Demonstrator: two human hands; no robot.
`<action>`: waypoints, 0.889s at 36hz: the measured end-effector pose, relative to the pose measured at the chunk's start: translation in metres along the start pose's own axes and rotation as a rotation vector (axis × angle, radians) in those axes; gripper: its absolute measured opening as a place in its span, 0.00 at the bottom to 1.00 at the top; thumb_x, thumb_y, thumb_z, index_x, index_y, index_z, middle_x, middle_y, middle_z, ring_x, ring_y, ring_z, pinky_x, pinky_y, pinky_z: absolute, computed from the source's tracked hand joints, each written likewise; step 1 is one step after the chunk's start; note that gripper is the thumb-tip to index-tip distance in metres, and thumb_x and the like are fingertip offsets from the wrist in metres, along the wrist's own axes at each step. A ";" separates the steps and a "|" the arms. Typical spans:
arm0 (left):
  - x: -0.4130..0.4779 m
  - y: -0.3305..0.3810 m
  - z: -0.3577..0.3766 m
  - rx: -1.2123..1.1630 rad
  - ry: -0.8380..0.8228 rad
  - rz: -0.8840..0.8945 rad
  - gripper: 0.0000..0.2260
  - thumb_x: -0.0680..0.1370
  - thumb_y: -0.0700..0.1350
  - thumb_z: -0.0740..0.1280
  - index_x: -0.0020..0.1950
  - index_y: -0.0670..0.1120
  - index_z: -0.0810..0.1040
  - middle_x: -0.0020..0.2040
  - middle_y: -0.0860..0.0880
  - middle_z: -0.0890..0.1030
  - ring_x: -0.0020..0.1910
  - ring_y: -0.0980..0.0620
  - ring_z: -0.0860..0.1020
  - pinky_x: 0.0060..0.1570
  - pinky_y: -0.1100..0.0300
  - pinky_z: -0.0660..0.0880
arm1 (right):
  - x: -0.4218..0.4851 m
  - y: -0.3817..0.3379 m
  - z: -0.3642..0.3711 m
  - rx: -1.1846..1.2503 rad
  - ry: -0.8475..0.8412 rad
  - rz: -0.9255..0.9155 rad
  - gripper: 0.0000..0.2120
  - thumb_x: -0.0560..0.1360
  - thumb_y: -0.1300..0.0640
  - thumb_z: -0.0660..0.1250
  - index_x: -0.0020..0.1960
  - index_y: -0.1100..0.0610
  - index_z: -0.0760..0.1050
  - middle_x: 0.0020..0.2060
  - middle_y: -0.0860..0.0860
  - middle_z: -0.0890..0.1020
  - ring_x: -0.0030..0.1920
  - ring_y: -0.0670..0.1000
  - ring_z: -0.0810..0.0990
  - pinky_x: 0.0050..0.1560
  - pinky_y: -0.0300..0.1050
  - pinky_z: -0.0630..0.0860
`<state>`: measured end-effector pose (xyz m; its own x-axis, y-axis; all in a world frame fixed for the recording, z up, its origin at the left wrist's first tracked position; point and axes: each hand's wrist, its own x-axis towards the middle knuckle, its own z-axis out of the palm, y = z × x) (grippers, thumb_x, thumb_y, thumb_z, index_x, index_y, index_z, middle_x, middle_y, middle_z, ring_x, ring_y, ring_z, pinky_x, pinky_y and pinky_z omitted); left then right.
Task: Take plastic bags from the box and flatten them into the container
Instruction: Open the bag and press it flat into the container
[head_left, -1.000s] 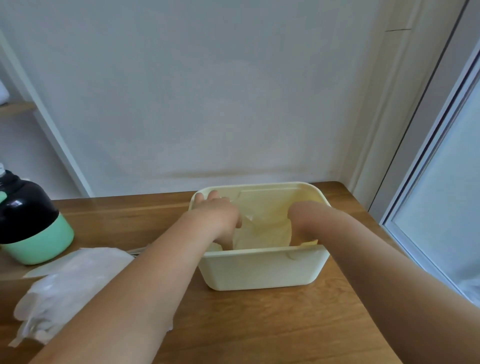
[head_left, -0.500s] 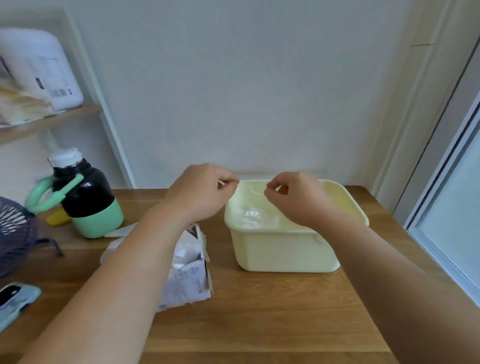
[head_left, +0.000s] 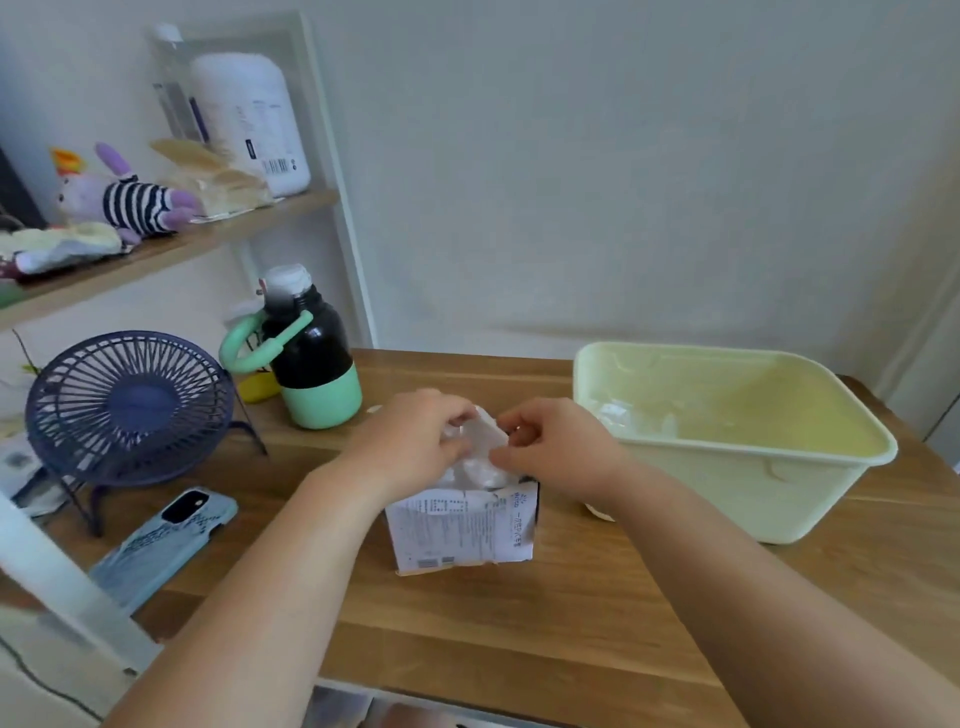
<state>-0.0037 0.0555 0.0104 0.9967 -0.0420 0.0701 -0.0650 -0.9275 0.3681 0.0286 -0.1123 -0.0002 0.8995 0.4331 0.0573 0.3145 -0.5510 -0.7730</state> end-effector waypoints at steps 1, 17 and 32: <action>0.001 -0.001 0.003 -0.007 0.024 0.013 0.15 0.78 0.49 0.68 0.65 0.56 0.75 0.58 0.55 0.76 0.50 0.57 0.77 0.53 0.54 0.76 | 0.000 0.000 0.000 -0.002 -0.022 -0.001 0.14 0.71 0.57 0.72 0.56 0.55 0.77 0.39 0.47 0.77 0.39 0.46 0.75 0.43 0.40 0.74; 0.017 -0.003 0.008 0.138 0.288 0.277 0.06 0.77 0.50 0.69 0.46 0.51 0.84 0.49 0.58 0.79 0.52 0.54 0.74 0.50 0.60 0.65 | 0.006 0.010 0.001 0.103 -0.030 0.030 0.24 0.71 0.54 0.73 0.65 0.55 0.70 0.42 0.47 0.78 0.40 0.44 0.77 0.41 0.37 0.74; 0.016 -0.003 0.015 0.189 0.168 0.312 0.10 0.79 0.55 0.63 0.53 0.57 0.83 0.53 0.61 0.79 0.56 0.56 0.67 0.51 0.60 0.56 | 0.001 0.013 0.001 0.030 -0.016 0.036 0.18 0.69 0.54 0.74 0.55 0.51 0.71 0.44 0.44 0.74 0.41 0.42 0.73 0.39 0.33 0.72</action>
<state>0.0135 0.0518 -0.0037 0.9077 -0.2855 0.3076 -0.3372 -0.9325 0.1295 0.0333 -0.1183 -0.0110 0.9049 0.4251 0.0192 0.2729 -0.5451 -0.7927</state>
